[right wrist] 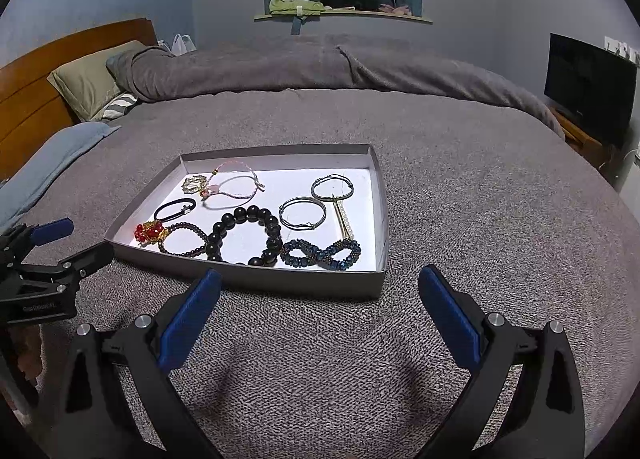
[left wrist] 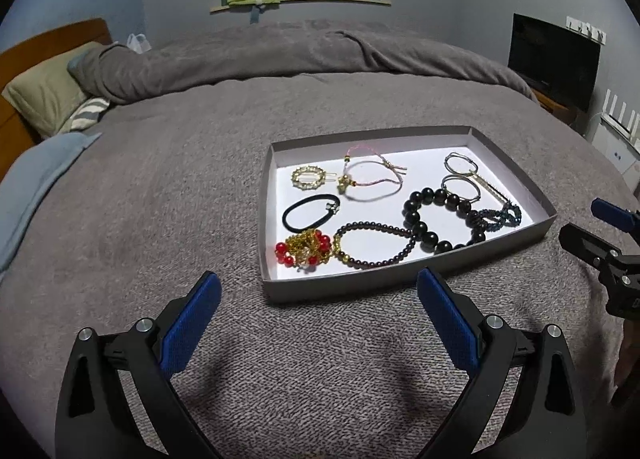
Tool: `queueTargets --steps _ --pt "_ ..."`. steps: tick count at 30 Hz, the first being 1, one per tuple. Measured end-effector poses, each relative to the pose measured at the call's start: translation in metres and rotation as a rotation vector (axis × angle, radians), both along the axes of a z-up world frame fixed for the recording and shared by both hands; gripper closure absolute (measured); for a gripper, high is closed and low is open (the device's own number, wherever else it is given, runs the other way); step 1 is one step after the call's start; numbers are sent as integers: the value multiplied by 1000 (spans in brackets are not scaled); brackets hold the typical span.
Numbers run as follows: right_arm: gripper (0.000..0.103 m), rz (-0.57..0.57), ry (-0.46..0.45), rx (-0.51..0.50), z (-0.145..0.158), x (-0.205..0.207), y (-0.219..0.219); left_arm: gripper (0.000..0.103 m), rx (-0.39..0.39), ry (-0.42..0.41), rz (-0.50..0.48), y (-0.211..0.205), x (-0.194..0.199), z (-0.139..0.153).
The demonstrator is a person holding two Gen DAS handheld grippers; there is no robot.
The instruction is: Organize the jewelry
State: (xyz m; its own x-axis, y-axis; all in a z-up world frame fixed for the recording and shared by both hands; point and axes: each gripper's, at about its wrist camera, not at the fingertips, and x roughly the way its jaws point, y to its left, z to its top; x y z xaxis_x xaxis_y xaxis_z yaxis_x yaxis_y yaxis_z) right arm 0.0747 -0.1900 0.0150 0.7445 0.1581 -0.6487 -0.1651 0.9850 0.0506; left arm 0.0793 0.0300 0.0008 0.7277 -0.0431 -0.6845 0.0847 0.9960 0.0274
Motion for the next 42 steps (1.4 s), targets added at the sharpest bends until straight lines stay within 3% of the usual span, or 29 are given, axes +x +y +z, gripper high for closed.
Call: queueTargets --steps 42 --pt "5 4 5 -3 -4 -1 0 6 15 11 -15 -6 1 -5"
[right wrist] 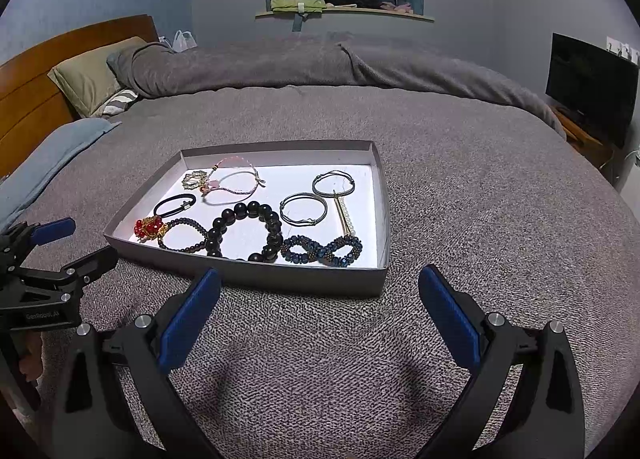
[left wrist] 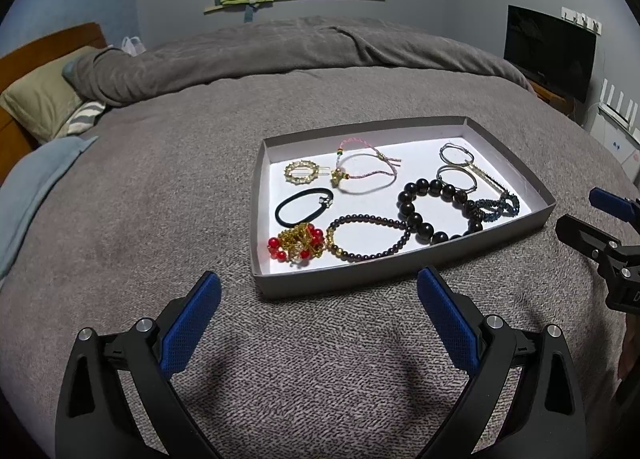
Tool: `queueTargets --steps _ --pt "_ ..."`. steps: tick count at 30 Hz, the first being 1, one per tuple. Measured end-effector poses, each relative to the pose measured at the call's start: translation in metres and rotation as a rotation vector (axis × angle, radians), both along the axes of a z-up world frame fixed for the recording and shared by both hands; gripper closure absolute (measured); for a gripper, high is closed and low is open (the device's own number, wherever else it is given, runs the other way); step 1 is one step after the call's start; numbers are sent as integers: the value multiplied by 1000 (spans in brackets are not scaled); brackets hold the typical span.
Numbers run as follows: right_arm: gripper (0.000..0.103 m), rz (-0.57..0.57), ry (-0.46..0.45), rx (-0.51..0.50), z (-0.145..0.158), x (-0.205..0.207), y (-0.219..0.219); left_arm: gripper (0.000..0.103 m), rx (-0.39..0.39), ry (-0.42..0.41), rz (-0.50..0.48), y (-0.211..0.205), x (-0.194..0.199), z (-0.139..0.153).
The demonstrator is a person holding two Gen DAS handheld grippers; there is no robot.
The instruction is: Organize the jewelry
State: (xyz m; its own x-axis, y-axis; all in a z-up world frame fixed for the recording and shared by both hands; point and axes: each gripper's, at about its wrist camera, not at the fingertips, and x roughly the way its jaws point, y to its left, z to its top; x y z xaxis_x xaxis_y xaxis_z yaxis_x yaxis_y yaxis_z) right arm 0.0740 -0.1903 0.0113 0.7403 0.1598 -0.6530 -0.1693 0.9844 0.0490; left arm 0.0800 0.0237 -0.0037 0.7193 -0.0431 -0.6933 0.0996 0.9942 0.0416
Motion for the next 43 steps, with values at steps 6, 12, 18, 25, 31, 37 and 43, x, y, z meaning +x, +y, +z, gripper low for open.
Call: queueTargets --steps 6,12,18,25,31,37,43 --pt "5 0 1 -2 -1 0 0 6 3 1 -5 -1 0 -2" --pt "5 1 0 -2 -1 0 0 6 4 1 -5 -1 0 -2" --pt "5 1 3 -3 -2 0 0 6 7 3 -8 -1 0 -3" --pt "5 1 4 -5 -4 2 0 6 6 3 -7 0 1 -3" --pt "5 -6 9 -10 -7 5 -3 6 13 -24 -14 1 0 0" --pt "5 -29 10 -15 -9 10 -11 6 39 -22 -19 -2 1 0" --pt "5 -96 -15 14 -9 20 -37 6 87 -89 58 19 2 16"
